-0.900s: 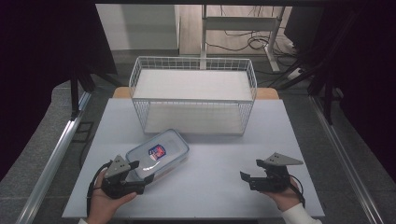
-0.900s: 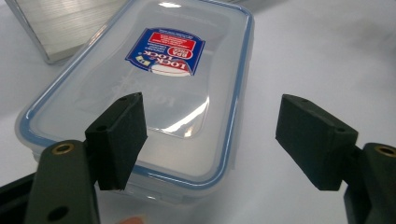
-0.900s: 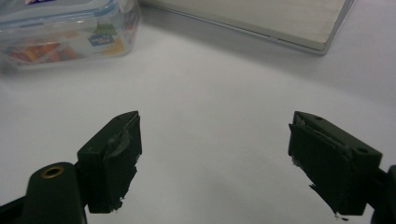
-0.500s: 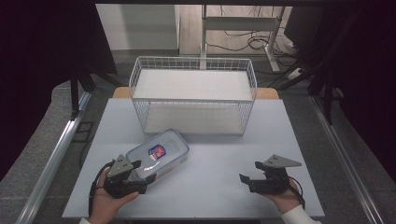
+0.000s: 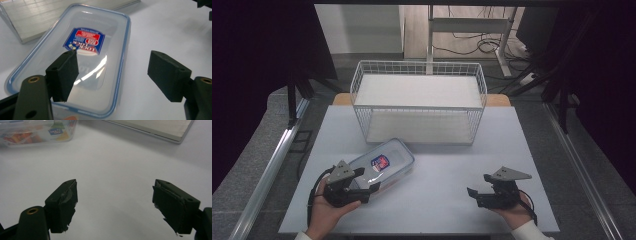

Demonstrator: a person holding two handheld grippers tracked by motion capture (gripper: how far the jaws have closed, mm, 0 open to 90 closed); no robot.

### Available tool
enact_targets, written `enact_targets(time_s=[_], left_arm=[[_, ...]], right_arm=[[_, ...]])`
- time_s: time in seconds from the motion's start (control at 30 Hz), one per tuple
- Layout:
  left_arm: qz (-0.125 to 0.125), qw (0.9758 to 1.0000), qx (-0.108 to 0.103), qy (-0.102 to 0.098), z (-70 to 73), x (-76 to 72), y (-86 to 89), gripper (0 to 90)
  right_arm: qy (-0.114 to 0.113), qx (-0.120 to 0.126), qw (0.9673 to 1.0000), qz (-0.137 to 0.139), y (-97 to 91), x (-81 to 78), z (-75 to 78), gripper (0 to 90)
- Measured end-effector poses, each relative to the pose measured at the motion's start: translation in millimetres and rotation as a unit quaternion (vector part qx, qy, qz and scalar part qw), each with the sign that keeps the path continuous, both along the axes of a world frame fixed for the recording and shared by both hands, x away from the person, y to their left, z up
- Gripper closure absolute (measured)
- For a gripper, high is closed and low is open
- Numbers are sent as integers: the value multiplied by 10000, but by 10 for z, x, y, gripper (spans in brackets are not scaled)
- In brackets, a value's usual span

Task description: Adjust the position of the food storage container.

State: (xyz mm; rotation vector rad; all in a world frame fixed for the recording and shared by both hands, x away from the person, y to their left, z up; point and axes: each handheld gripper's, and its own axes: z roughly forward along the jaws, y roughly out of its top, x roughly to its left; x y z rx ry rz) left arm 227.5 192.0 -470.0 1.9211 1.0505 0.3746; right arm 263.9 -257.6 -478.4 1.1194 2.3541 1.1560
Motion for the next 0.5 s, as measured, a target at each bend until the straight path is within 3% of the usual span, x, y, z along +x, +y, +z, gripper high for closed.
enact_targets(time_s=[0.17, 0.23, 0.5], left_arm=[[-21, 10000, 60, 18, 125, 135, -6, 242], [-107, 9998, 80, 141, 170, 249, -3, 242], [-147, 9991, 367, 162, 303, 644, -16, 298]], right_arm=[[-25, 9, 10000, -15, -3, -10, 13, 206], [-7, 6, 10000, -15, 1, -6, 9, 205], [6, -19, 10000, -13, 8, 5, -2, 205]])
